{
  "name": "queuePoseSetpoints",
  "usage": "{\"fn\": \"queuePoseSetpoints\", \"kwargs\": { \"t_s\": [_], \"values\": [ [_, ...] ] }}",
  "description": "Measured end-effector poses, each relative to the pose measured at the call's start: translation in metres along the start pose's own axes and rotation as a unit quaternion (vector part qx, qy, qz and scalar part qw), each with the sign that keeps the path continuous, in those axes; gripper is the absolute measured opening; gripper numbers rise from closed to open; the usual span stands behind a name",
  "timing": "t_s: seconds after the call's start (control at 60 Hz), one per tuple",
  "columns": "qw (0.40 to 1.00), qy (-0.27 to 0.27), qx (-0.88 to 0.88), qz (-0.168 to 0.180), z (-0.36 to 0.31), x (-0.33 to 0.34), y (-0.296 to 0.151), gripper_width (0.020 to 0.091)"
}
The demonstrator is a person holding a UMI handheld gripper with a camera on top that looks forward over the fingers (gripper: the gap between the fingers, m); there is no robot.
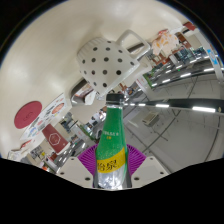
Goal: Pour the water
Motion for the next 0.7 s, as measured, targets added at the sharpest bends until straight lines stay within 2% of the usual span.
{"fn": "queuePoseSetpoints", "kwargs": {
  "t_s": [0.017,0.183,0.3,0.35,0.433,0.467,0.517,0.6,0.65,0.7],
  "values": [
    [1.0,0.0,0.005,0.003,0.014,-0.018,-0.014,0.0374],
    [0.999,-0.005,0.041,0.018,0.018,-0.02,-0.02,0.0374],
    [1.0,0.006,0.001,0.008,0.024,-0.021,-0.011,0.0375],
    [0.998,0.02,-0.067,-0.004,0.035,-0.022,-0.001,0.0372],
    [0.963,0.039,-0.264,-0.048,0.047,-0.022,0.026,0.0372],
    [0.926,0.041,-0.371,-0.059,0.047,-0.021,0.034,0.0372],
    [0.837,0.043,-0.539,-0.078,0.038,-0.01,0.043,0.0372],
    [0.626,0.021,-0.778,-0.056,0.017,-0.012,0.044,0.0374],
    [0.494,0.004,-0.868,-0.05,0.008,0.002,0.022,0.0374],
    [0.396,-0.028,-0.917,-0.03,-0.014,-0.003,0.0,0.0373]
  ]
}}
Point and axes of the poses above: the point between the fingertips, and its own axes, seen from behind it with the camera up: z to the right, y down, x backward, against the way the camera looks, the point moved 6 cm from there along x, backward, against the way the camera looks, and after that the axes turned 2 degrees about z, right-handed, at the moved point
